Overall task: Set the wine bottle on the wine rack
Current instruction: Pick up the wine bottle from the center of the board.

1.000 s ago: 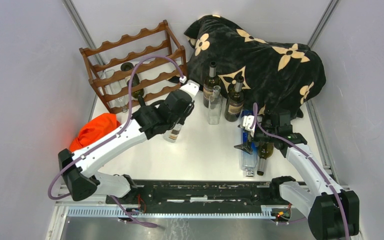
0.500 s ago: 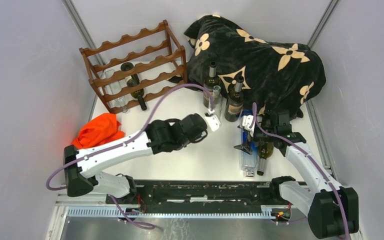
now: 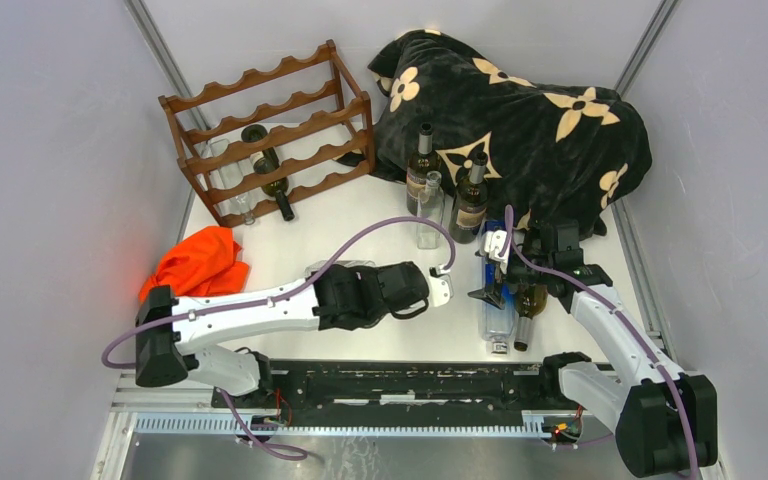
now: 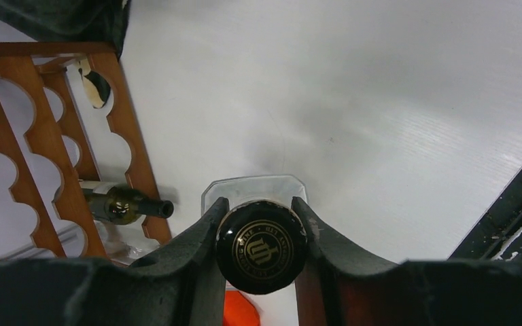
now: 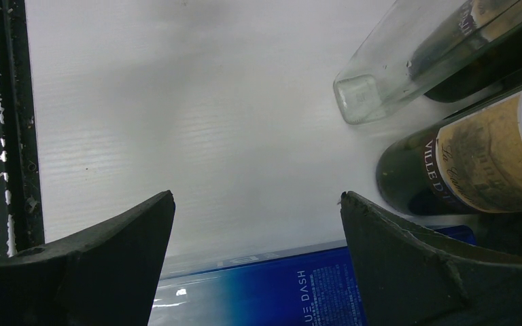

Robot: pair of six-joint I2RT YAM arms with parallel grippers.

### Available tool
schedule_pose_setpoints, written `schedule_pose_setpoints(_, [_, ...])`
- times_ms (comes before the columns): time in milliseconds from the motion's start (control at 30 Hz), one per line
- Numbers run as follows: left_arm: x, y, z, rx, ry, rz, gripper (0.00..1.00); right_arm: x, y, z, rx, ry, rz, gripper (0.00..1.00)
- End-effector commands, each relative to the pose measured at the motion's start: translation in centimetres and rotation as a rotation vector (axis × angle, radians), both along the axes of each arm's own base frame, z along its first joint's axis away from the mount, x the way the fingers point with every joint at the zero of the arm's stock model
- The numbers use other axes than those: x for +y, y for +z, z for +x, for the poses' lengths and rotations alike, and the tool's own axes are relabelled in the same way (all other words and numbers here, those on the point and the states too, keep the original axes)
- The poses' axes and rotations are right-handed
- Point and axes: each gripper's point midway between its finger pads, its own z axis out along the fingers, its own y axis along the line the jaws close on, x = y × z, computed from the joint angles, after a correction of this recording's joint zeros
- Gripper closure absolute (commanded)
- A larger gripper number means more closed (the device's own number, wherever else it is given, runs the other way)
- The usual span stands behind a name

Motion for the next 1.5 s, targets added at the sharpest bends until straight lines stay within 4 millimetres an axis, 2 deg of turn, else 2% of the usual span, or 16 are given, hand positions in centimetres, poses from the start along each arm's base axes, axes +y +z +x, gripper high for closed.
schedule_pose_setpoints(0, [-1.9,-3.1,-2.2,0.094,-0.082,-0.011,0.98,0.0,0.9,0.5,-0.04,0.005,0.0,0.02])
schedule_pose_setpoints(233, [-1.8,-5.9,-2.7,0.081,-0.119,0.052,0.97,-0.1,0.9,0.5,-0.039,0.005,-0.003,0.02])
schedule_pose_setpoints(467, [-2.5,-6.2,-2.9,0.058,-0.178,0.064,0.98,-0.1,0.8,0.6,-0.039,0.004,-0.006,0.02])
schedule_pose_setpoints(633, [-2.8,-3.5,-2.1,-0.013,-0.205,0.058,0.98,-0.1,0.8,0.6,-0.038,0.003,-0.008,0.02])
schedule_pose_setpoints(833, [-2.5,2.8,-0.6,-0.17,-0.269,0.043,0.98,-0.1,0.8,0.5,-0.036,0.006,-0.004,0.02])
schedule_pose_setpoints(967, [-2.3,5.5,0.3,-0.3,-0.343,0.071,0.98,0.0,0.8,0.5,-0.036,0.009,-0.004,0.02])
schedule_pose_setpoints(1067, [-1.9,6.4,1.0,-0.373,-0.374,0.099,0.98,0.0,0.9,0.5,-0.036,0.008,-0.003,0.02])
schedule_pose_setpoints(1167, [-1.2,7.1,2.2,-0.385,-0.333,0.093,0.98,0.0,0.9,0.4,-0.036,0.011,-0.002,0.02])
schedule_pose_setpoints(1333, [0.3,6.5,3.8,-0.357,-0.248,0.132,0.98,0.0,0.9,0.3,-0.027,0.018,-0.002,0.02])
schedule_pose_setpoints(1467, [1.1,5.9,4.3,-0.315,-0.185,0.131,0.98,0.0,0.9,0.3,-0.027,0.019,-0.003,0.02])
